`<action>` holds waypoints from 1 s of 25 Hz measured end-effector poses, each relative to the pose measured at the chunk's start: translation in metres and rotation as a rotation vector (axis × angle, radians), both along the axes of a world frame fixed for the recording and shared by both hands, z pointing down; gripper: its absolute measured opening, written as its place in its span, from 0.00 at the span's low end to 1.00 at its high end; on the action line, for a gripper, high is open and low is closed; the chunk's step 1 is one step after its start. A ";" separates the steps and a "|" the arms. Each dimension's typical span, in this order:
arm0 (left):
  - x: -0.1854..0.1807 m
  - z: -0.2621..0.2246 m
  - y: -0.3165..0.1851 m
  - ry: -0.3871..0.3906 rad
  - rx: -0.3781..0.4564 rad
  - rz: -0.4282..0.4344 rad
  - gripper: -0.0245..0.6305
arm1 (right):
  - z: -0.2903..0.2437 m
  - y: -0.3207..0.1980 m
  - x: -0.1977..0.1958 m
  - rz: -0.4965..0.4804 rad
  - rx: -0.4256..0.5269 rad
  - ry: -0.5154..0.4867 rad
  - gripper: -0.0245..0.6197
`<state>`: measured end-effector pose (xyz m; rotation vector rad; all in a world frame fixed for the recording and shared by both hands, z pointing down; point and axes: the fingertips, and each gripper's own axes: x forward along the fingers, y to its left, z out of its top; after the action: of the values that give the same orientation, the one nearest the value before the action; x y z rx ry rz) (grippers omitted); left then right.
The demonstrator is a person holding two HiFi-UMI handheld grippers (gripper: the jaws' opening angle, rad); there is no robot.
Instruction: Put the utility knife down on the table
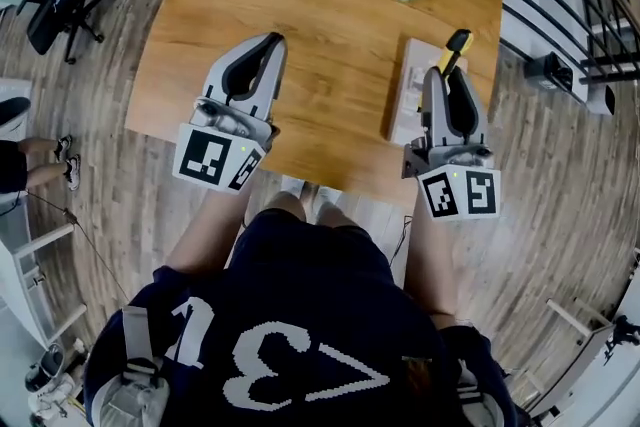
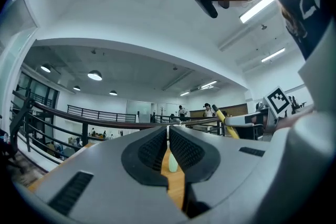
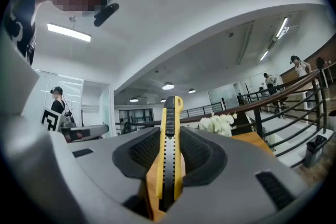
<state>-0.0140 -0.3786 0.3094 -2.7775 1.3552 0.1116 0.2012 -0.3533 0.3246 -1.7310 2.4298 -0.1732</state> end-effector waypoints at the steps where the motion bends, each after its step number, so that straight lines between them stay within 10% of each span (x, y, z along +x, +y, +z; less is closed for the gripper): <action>1: 0.001 0.008 -0.001 -0.010 -0.011 0.012 0.07 | 0.018 -0.004 -0.003 0.001 -0.040 0.013 0.24; 14: -0.011 0.098 0.005 -0.046 -0.191 0.058 0.07 | 0.240 0.022 -0.052 -0.005 -0.547 0.172 0.24; 25: -0.018 0.125 0.013 -0.065 -0.238 0.061 0.07 | 0.332 0.060 -0.067 -0.025 -0.794 0.307 0.24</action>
<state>-0.0322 -0.3660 0.4342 -2.9856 1.3497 -0.1460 0.1343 -0.2933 0.6563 -2.1301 2.8238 -1.0747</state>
